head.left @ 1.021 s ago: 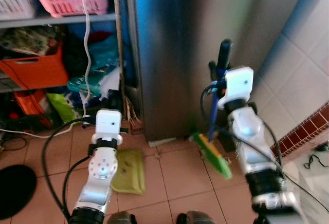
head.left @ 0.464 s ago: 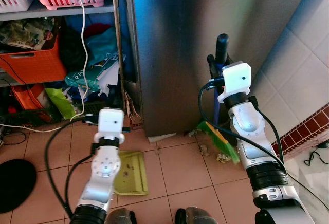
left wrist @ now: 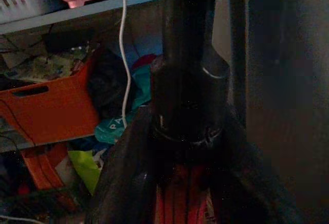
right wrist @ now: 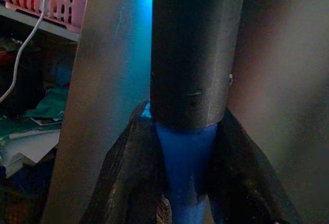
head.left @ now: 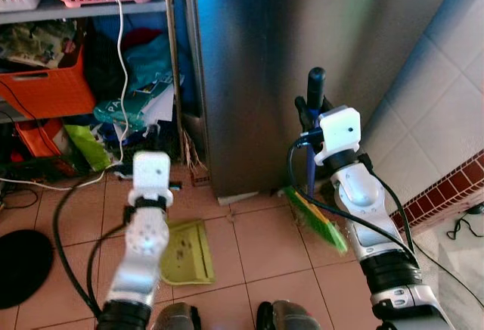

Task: Sweep floor

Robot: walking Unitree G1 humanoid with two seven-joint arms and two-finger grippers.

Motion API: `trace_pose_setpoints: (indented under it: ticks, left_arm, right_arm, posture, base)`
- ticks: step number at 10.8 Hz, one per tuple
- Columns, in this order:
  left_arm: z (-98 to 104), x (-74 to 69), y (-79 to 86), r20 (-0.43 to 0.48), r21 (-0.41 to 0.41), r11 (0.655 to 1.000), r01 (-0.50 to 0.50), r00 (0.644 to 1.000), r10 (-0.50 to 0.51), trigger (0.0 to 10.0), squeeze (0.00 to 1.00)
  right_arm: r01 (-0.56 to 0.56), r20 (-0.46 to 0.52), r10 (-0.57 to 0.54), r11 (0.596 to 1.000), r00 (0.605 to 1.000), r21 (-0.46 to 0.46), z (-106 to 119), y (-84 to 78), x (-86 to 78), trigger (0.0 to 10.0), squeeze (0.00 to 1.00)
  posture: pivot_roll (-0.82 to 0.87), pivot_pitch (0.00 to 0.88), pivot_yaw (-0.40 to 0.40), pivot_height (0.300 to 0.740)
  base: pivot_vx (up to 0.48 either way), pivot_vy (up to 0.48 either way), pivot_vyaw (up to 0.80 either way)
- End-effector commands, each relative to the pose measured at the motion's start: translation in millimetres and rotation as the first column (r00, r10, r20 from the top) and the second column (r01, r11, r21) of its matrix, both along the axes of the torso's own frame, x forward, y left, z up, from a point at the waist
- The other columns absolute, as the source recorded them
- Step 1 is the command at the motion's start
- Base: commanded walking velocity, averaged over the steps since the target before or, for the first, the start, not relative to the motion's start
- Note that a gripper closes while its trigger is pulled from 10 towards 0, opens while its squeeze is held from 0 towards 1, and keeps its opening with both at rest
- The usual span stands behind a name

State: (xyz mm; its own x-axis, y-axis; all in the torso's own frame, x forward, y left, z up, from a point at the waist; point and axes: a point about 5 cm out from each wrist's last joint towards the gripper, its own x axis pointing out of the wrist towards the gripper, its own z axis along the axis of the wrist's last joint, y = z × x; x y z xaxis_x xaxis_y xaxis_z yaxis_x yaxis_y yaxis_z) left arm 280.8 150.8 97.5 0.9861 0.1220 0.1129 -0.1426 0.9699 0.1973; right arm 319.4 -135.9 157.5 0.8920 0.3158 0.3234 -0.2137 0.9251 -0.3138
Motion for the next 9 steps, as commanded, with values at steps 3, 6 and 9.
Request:
trace_pose_setpoints:
  ticks: [3, 6, 9]
  left_arm:
    - [26.2, 20.5, -12.0, 0.096, -0.021, 0.999, 0.043, 0.995, -0.041, 10.0, 0.00]
    - [12.7, 32.9, -15.2, 0.075, -0.006, 0.999, 0.042, 0.996, -0.041, 10.0, 0.00]
    - [-12.1, 31.1, -8.5, 0.028, 0.007, 0.999, 0.034, 0.999, -0.034, 10.0, 0.00]
  right_arm:
    - [-0.035, 0.094, 0.034, 0.999, 0.995, 0.007, 17.4, 4.1, -5.4, 10.0, 0.00]
    - [-0.020, 0.090, 0.021, 1.000, 0.996, -0.006, 16.5, -3.2, -8.1, 10.0, 0.00]
    - [-0.036, 0.059, 0.037, 0.999, 0.998, -0.017, 10.3, 0.9, -16.6, 10.0, 0.00]
  posture:
    - [-0.04, 0.125, -0.019, 0.740]
    - [-0.08, 0.140, -0.021, 0.740]
    - [-0.14, 0.172, -0.031, 0.740]
  base:
    - [0.000, 0.000, 0.00]
    - [0.000, 0.000, 0.00]
    - [0.000, 0.000, 0.00]
